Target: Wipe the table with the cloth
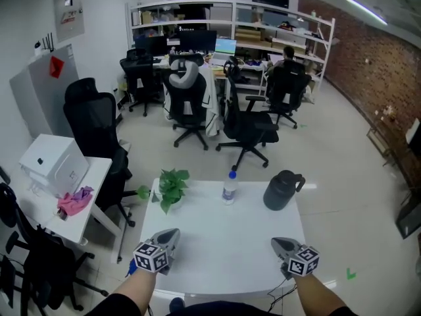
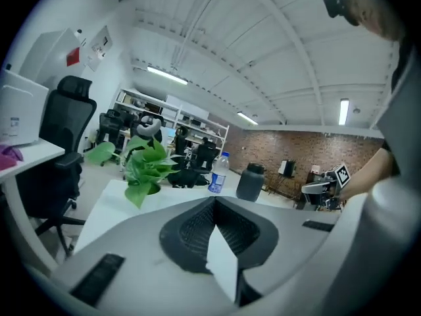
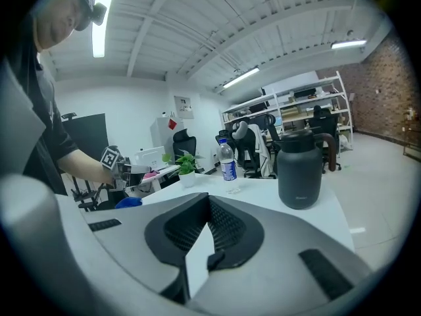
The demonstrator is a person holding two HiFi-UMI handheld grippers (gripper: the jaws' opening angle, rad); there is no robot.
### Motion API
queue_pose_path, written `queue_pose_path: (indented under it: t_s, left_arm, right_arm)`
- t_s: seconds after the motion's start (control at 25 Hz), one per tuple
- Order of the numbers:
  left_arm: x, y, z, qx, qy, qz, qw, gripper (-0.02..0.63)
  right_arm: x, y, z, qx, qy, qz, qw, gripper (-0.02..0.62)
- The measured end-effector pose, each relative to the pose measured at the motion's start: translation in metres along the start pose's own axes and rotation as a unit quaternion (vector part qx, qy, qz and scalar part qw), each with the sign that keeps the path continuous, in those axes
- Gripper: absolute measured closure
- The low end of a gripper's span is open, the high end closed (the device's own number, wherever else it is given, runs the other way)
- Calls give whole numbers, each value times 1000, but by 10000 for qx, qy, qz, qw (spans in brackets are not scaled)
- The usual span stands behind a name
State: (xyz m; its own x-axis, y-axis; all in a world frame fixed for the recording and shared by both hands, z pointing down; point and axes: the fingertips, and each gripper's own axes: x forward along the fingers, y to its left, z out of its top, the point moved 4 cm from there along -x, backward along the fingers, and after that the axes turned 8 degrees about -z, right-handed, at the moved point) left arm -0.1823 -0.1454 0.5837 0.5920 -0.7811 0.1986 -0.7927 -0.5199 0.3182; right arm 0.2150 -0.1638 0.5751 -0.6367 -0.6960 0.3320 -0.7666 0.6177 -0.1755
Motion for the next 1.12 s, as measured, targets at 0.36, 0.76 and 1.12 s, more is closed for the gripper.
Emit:
queue_pose_path:
  t_s: [0.36, 0.76, 1.12]
  left_arm:
    - [22, -19, -15, 187, 349, -379, 9985, 606]
    - [24, -19, -17, 193, 421, -450, 9979, 606]
    - [25, -19, -16, 179, 435, -478, 9978, 606]
  right_arm:
    - [37, -3, 13, -131, 74, -54, 9999, 595]
    - [44, 0, 13, -233, 158, 2, 9996, 595]
    - [42, -1, 16, -297, 178, -4, 9994, 595]
